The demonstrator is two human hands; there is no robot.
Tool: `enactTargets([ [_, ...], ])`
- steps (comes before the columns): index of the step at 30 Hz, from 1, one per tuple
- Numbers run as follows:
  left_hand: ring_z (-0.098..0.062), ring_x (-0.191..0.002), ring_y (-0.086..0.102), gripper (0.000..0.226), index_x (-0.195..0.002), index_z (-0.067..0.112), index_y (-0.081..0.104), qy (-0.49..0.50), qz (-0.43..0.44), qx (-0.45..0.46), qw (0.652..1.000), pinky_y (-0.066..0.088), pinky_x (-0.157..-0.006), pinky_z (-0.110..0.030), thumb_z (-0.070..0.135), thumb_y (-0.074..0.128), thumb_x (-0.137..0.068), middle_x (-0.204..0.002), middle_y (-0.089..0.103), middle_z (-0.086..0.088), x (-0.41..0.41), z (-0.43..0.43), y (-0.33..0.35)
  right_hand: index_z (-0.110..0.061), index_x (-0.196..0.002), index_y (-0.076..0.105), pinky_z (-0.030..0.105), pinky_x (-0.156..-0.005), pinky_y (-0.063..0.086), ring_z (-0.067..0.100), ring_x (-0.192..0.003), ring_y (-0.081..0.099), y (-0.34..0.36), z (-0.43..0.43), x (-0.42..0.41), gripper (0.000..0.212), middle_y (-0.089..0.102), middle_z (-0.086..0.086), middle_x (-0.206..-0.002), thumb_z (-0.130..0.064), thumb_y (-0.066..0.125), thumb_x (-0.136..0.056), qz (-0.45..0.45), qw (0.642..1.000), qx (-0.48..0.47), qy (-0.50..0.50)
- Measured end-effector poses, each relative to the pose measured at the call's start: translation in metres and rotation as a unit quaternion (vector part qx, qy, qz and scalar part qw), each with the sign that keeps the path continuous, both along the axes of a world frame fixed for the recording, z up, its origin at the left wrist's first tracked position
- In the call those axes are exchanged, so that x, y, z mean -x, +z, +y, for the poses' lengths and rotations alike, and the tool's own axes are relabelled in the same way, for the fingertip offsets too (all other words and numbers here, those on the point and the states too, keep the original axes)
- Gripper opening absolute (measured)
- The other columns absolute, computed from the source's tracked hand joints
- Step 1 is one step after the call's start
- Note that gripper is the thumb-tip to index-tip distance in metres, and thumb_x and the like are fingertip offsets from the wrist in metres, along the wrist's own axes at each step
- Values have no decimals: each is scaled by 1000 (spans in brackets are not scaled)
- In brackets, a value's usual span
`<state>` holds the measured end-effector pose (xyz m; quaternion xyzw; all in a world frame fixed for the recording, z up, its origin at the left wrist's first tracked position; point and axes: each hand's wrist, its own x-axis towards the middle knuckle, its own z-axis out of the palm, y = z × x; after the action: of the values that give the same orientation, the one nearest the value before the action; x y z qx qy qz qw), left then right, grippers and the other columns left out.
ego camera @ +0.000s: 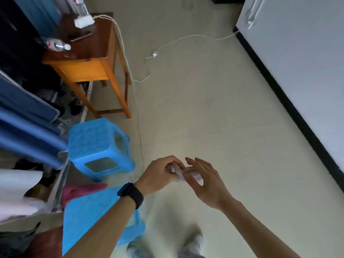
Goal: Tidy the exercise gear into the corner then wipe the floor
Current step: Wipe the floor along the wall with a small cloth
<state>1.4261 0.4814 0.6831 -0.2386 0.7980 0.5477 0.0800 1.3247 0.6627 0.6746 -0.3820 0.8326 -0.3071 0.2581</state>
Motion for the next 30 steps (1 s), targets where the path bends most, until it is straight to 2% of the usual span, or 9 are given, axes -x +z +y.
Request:
enactTargets([
  [4,-7,-76,62,48,-93,38,68,-32,19,-12,999,51,-71,-24,-2,75,-66,-83,71,2,92,44,46,-36,-99,68,25,-76,48,4,-86,59,45,65,67,14,68,-14,-93,-46,64,-90,-88,992,1,-86],
  [7,-8,-88,68,36,-102,33,66,-105,23,-22,994,54,-75,-23,17,83,-75,-98,71,8,159,86,68,-31,-82,70,26,-61,46,6,-64,59,71,117,106,10,69,-8,-77,-39,75,-82,-125,967,78,-210],
  [9,-5,-85,68,22,-100,26,68,-128,35,-17,991,51,-72,-18,30,80,-82,-94,72,11,195,112,77,-30,-81,71,25,-58,45,7,-60,59,83,147,129,8,70,-5,-74,-35,78,-83,-124,954,108,-252],
  [14,-5,-72,65,9,-85,24,74,-194,66,11,979,50,-67,-20,31,79,-83,-79,73,8,283,163,82,-28,-74,71,14,-58,41,4,-65,58,92,213,187,12,66,-7,-72,-31,77,-84,-39,923,136,-357],
  [19,-2,-67,58,7,-79,30,72,-288,86,33,953,42,-62,-15,32,78,-84,-72,68,11,388,203,81,-30,-75,69,32,-62,52,11,-67,63,77,246,248,13,68,-6,-76,-34,76,-84,-23,871,152,-467],
  [22,-3,-74,64,9,-80,33,73,-341,74,19,937,46,-69,-20,27,77,-85,-78,72,10,455,219,74,-31,-79,69,33,-61,50,9,-61,62,71,260,294,9,70,-10,-75,-31,76,-85,-67,850,150,-500],
  [24,-9,-79,69,8,-85,30,74,-379,62,7,923,53,-74,-29,23,77,-84,-83,74,6,491,224,71,-32,-89,70,37,-67,55,10,-66,65,73,263,321,6,72,-14,-83,-35,75,-86,-99,860,137,-481],
  [26,-13,-86,71,9,-91,30,75,-432,47,8,901,57,-81,-33,25,77,-84,-88,76,6,530,232,71,-34,-102,70,32,-70,57,9,-76,69,78,262,347,23,74,-15,-92,-48,73,-84,-134,863,126,-470],
  [30,-8,-89,70,11,-94,32,75,-503,47,16,863,57,-85,-32,31,78,-83,-90,76,10,602,254,73,-28,-79,70,23,-51,42,4,-51,52,78,263,393,15,65,-8,-62,-39,72,-89,-108,832,119,-531],
])
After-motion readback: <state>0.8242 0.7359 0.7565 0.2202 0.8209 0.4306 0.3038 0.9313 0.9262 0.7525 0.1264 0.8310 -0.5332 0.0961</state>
